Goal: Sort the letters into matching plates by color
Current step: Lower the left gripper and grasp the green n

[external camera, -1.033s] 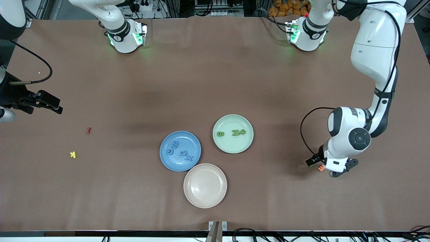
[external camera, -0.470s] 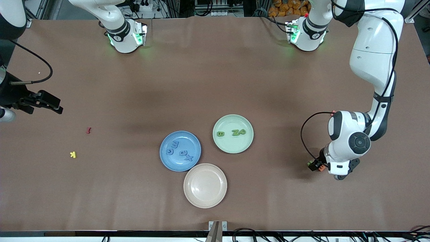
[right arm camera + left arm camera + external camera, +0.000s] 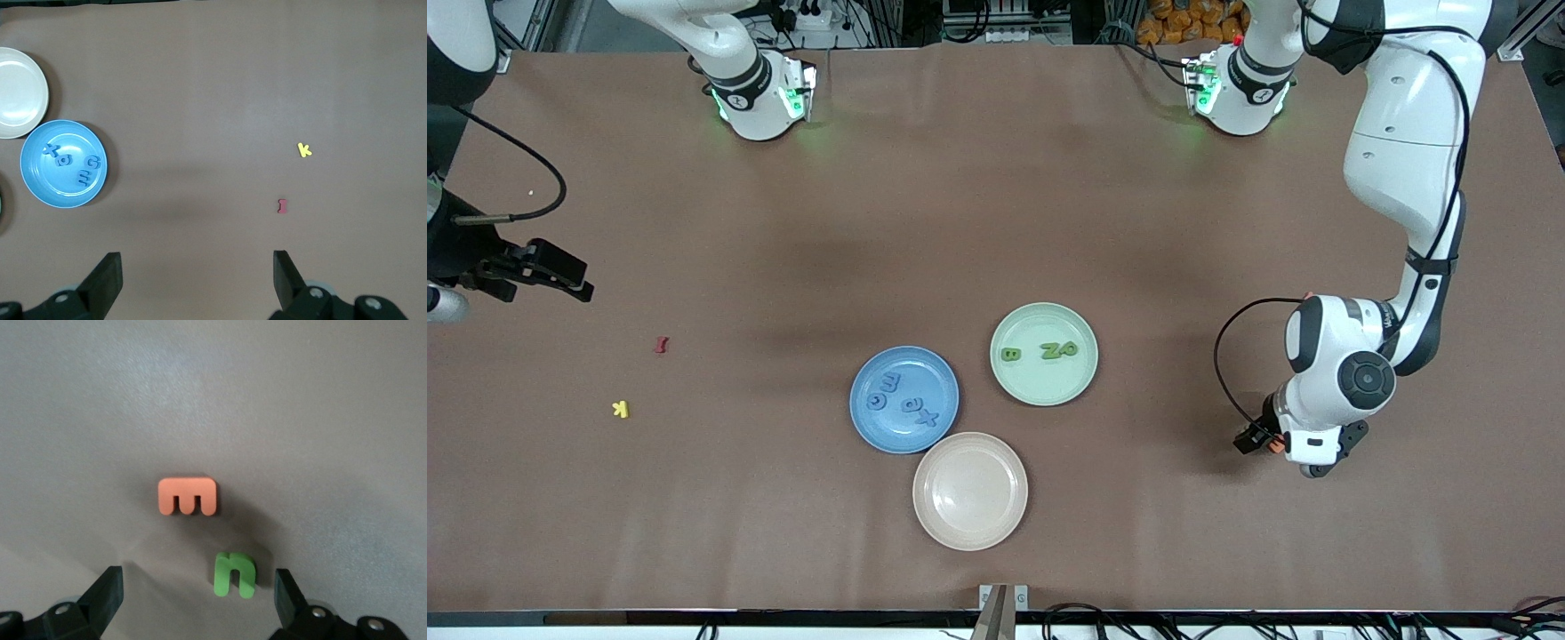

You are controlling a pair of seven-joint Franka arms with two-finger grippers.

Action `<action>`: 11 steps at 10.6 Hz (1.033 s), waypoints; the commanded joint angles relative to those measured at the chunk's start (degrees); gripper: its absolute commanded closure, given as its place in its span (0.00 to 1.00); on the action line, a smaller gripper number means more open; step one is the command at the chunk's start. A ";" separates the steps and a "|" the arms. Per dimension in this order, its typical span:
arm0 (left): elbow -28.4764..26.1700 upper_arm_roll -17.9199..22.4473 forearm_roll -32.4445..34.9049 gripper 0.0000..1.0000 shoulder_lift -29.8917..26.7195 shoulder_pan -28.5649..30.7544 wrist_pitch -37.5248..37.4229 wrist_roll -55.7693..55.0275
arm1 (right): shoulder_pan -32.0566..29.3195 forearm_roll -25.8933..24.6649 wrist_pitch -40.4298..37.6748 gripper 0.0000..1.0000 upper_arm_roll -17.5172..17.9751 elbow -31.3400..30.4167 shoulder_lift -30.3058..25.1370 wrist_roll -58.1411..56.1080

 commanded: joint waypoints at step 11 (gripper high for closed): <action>3.45 0.34 -1.24 1.00 1.83 -0.76 -0.61 0.57 | 0.73 0.26 1.09 0.00 -0.08 -0.21 0.27 0.11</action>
